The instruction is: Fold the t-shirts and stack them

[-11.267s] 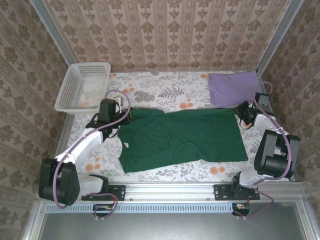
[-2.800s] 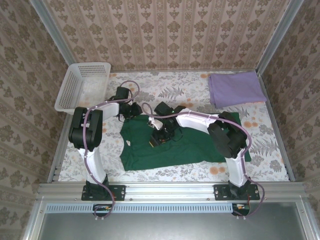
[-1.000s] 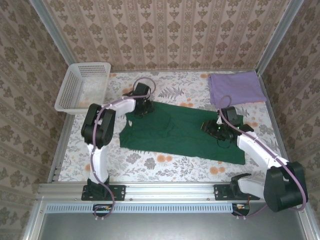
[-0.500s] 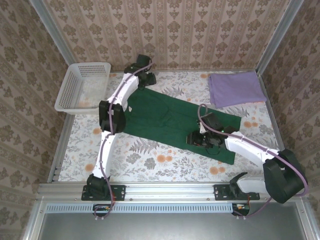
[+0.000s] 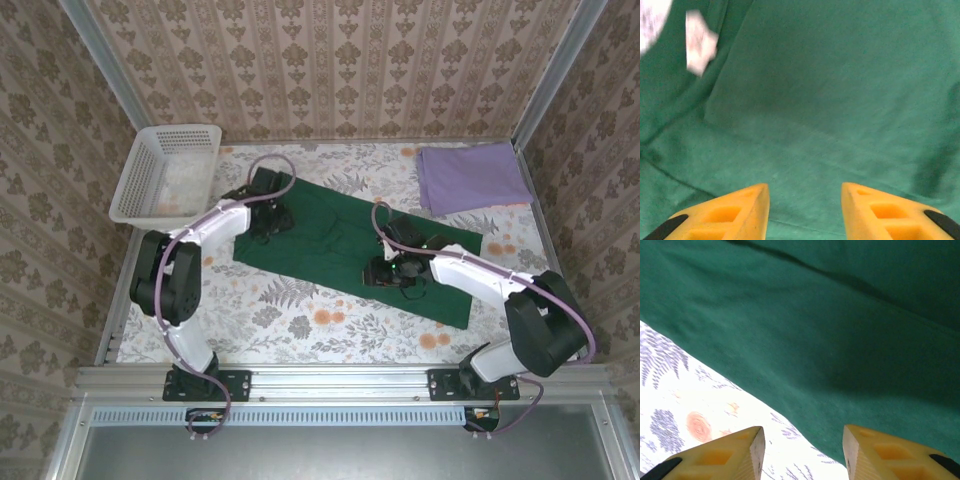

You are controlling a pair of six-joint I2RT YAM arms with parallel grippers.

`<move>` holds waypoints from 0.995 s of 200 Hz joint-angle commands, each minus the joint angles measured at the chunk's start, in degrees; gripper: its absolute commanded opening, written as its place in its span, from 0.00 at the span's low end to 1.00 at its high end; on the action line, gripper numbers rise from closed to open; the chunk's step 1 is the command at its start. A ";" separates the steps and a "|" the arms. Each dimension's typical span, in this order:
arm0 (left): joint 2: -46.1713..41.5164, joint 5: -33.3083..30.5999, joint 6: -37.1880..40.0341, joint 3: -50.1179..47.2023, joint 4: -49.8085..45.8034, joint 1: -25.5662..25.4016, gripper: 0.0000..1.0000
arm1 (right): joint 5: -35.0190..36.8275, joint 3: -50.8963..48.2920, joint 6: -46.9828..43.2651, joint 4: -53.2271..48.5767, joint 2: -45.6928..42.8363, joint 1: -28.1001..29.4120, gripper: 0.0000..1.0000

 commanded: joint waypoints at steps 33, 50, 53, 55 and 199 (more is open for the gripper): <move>5.56 -1.19 -10.09 -4.43 8.20 -1.93 0.42 | -1.23 1.15 -1.11 -4.83 5.91 0.17 0.46; 9.09 -2.24 -9.00 -1.65 7.70 -1.61 0.42 | -1.06 0.73 0.20 -3.70 7.43 0.17 0.45; 9.77 -2.60 -8.63 -1.17 7.40 -1.50 0.42 | -1.07 0.64 0.45 -3.67 7.68 0.17 0.45; 10.27 -2.75 -8.46 -0.41 7.08 -1.46 0.42 | -1.00 0.52 0.50 -3.69 7.87 0.17 0.45; 49.99 10.66 14.31 62.92 -16.53 6.68 0.49 | 3.05 -3.79 38.73 26.76 17.72 9.93 0.47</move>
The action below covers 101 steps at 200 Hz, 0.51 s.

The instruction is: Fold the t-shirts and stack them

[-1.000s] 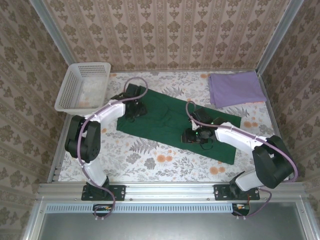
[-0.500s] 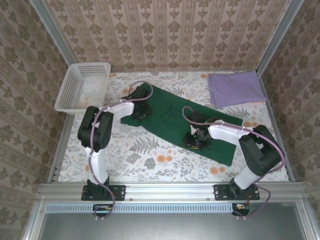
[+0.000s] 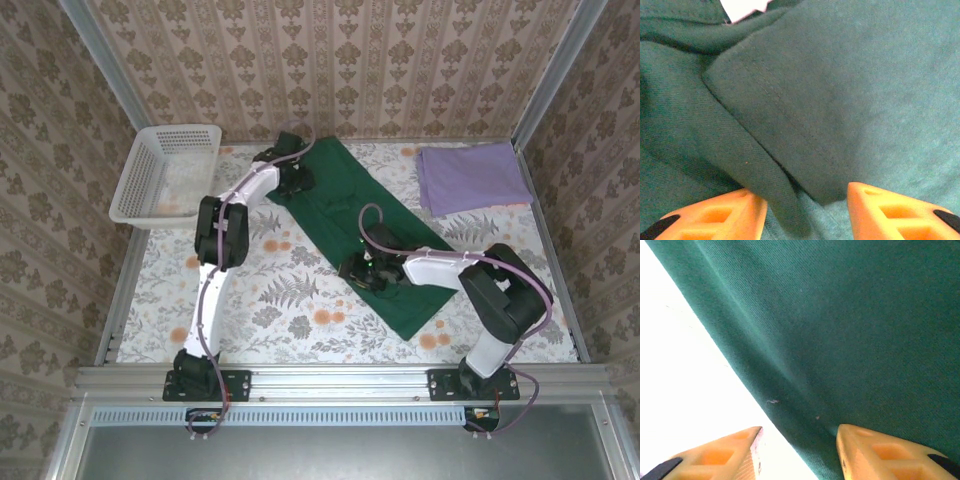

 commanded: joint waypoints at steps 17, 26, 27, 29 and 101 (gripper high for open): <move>9.09 9.11 7.81 9.43 -7.53 3.76 0.50 | 7.15 -0.90 16.98 1.53 4.58 7.56 0.48; 9.34 10.60 8.46 10.09 -6.77 3.93 0.51 | 8.69 -0.25 19.74 2.64 5.29 9.49 0.48; 9.35 10.91 8.53 10.10 -6.70 3.93 0.51 | 8.89 -0.18 20.03 2.79 5.40 9.65 0.48; 9.46 11.41 8.70 10.17 -6.43 3.98 0.51 | 9.14 -0.09 20.79 3.11 5.64 10.07 0.48; 7.85 15.77 10.30 11.40 -5.69 4.95 0.61 | 18.31 14.00 27.20 2.53 13.62 18.33 0.52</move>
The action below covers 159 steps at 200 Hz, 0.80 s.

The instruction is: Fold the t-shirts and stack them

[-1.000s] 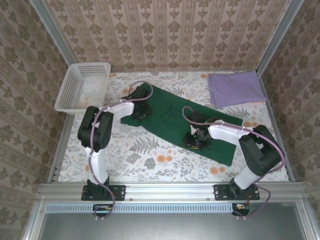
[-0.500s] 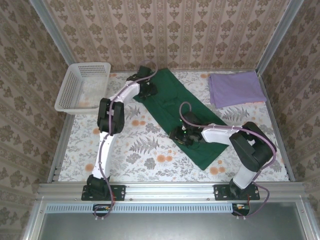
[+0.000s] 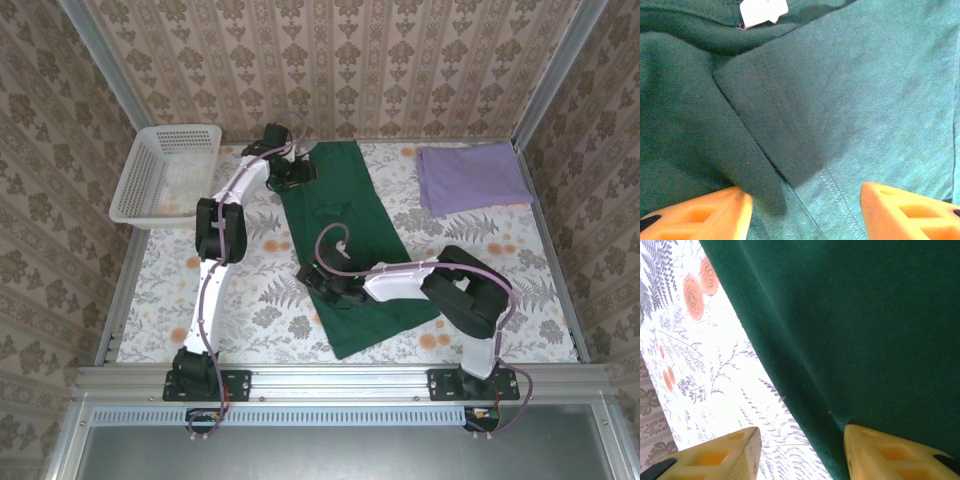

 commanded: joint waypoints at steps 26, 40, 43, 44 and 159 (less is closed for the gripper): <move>-0.91 -0.17 0.86 0.01 -2.16 2.00 0.63 | 4.32 8.91 -7.18 -14.88 2.02 1.48 0.55; -2.78 -0.37 0.33 0.05 -2.24 1.97 0.65 | 5.02 7.49 -11.59 -15.18 -0.85 1.24 0.58; -3.12 -0.28 0.33 -0.01 -2.34 1.88 0.66 | 4.91 7.24 -12.63 -15.43 -1.36 1.15 0.58; -3.28 -0.27 0.32 -0.02 -2.32 1.85 0.66 | 4.91 7.20 -13.07 -15.66 -1.63 1.05 0.58; -14.17 -11.20 -1.33 -18.50 -1.38 2.79 0.46 | -10.63 -9.06 -29.06 -19.90 -13.64 2.37 0.35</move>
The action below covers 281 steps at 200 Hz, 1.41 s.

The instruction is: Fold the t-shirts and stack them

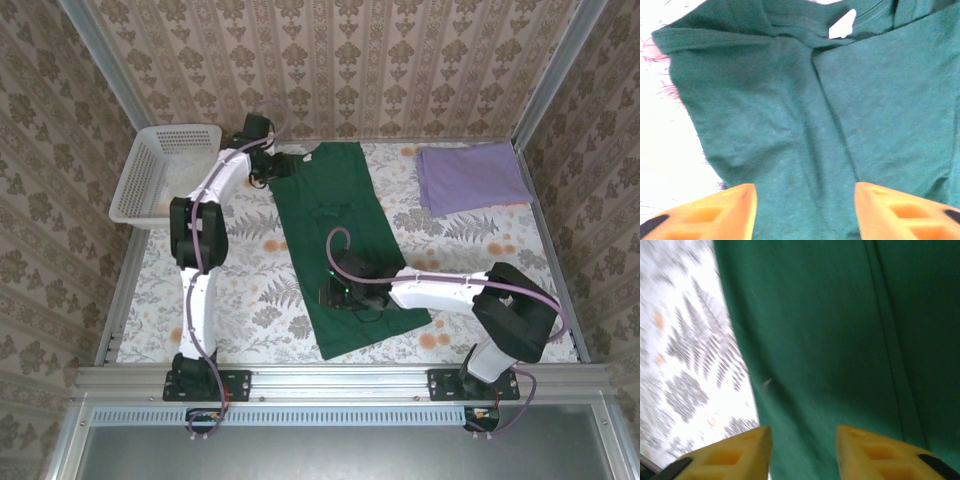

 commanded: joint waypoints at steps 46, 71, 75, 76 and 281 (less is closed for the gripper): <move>13.51 0.52 0.70 8.57 -5.30 0.06 0.42 | -4.74 -0.53 2.64 1.95 7.69 4.06 0.32; 18.12 1.48 1.06 15.24 -7.08 -0.70 0.42 | -4.59 0.34 8.19 3.77 11.03 5.19 0.31; 19.11 1.66 1.17 16.69 -7.48 -0.81 0.42 | -4.71 0.47 8.98 4.38 11.42 5.23 0.31; 19.36 1.73 1.22 17.08 -7.63 -0.81 0.42 | -4.77 0.48 9.38 4.57 11.56 5.28 0.31; -1.57 8.73 -1.19 16.78 -2.01 0.26 0.85 | 12.32 1.83 4.33 1.72 -9.75 8.79 0.62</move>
